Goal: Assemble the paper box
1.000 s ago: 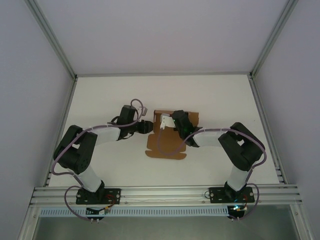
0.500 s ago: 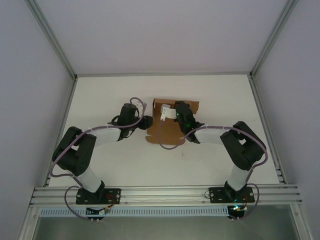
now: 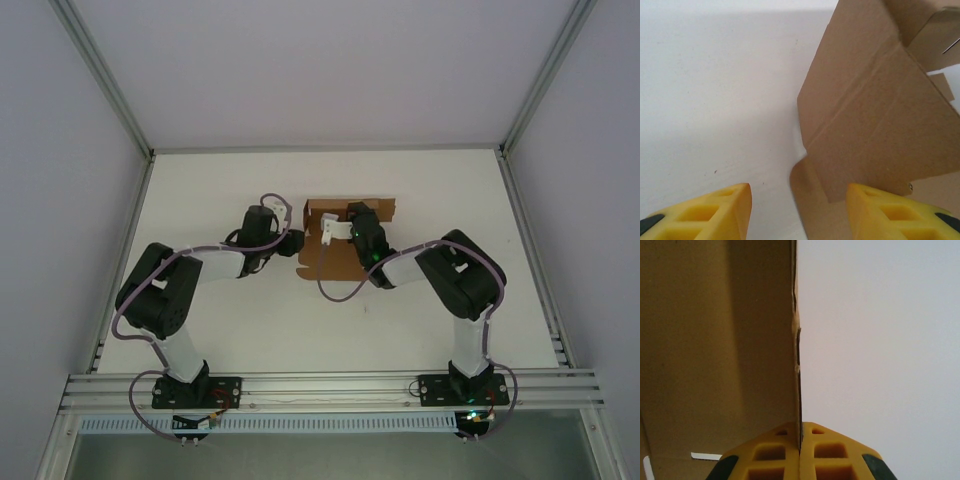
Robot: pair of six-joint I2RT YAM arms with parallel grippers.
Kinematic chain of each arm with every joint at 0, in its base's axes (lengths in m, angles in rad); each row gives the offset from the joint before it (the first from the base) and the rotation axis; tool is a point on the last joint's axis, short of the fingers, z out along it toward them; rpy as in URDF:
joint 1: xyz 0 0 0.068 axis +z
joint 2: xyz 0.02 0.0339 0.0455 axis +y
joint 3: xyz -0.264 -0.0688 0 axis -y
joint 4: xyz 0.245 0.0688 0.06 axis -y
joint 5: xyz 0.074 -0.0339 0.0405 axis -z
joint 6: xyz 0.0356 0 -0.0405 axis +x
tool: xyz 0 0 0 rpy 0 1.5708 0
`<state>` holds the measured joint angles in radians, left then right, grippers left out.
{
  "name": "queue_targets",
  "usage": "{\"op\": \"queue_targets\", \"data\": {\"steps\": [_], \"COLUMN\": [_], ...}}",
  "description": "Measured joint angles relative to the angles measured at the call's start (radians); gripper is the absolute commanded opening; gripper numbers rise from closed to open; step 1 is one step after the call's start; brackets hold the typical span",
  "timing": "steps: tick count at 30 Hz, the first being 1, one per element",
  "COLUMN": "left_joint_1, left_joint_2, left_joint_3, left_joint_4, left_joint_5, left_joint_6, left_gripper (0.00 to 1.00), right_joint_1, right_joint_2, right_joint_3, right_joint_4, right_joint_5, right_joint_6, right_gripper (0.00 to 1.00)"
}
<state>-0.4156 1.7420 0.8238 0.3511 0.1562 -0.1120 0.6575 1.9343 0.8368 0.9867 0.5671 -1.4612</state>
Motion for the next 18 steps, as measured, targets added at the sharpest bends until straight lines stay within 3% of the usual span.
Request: {"op": "queue_targets", "data": {"steps": [18], "left_joint_1": [0.000], "left_joint_2": [0.142], "left_joint_3": [0.187], "left_joint_4": [-0.001], "left_joint_5": [0.087], "left_joint_6": [0.069], "left_gripper": [0.53], "right_joint_1": [-0.006], "right_joint_2": [-0.034], "right_joint_3": [-0.004], "right_joint_4": [-0.106], "right_joint_5": [-0.013], "right_joint_6": [0.090], "right_gripper": [0.00]}}
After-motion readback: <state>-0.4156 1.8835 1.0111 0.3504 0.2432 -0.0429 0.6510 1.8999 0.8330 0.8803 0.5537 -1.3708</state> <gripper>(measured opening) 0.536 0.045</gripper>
